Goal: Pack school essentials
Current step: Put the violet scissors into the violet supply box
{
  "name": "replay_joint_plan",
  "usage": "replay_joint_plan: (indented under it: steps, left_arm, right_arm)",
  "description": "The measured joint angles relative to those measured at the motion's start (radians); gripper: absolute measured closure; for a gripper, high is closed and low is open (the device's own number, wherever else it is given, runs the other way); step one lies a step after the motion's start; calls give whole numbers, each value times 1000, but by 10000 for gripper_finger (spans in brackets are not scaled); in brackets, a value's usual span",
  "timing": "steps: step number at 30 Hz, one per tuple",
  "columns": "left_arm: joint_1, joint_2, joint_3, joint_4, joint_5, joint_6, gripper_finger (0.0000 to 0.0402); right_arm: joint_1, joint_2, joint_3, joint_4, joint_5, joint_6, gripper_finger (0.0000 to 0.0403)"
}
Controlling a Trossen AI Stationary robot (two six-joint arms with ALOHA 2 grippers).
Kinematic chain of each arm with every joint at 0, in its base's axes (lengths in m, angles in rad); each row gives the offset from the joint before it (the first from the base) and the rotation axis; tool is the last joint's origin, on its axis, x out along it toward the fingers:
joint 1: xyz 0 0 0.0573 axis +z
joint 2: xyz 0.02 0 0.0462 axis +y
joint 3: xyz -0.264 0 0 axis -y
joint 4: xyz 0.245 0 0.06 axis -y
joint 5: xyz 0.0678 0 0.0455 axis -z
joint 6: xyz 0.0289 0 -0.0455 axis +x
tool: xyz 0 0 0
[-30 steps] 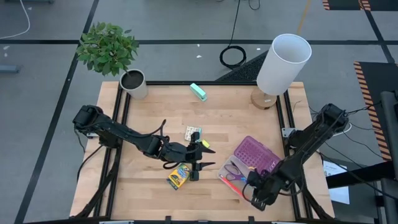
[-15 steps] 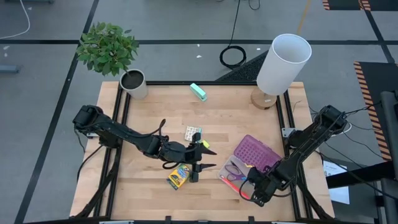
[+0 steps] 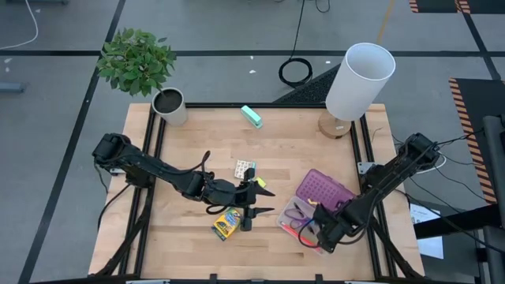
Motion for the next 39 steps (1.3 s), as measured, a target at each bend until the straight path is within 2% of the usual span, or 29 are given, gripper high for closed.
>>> replay_joint_plan:
  steps: [8,14,20,26,30,34,39]
  left_arm:
    - [0,0,0,0,0,1,204]
    - [0,0,0,0,0,2,204]
    - [0,0,0,0,0,1,204]
    - [0,0,0,0,0,1,204]
    - [0,0,0,0,0,1,204]
    - [0,0,0,0,0,1,204]
    - [0,0,0,0,0,1,204]
  right_arm:
    - [-6,-1,59,-24,11,-112,403]
    - [6,0,65,-26,104,-198,387]
    - [7,0,58,-30,144,-279,300]
    - [7,0,-6,-7,210,-305,206]
    - [7,0,-24,0,227,-329,167]
    - [7,0,-24,7,237,-376,158]
    - [7,2,-25,11,237,-410,185]
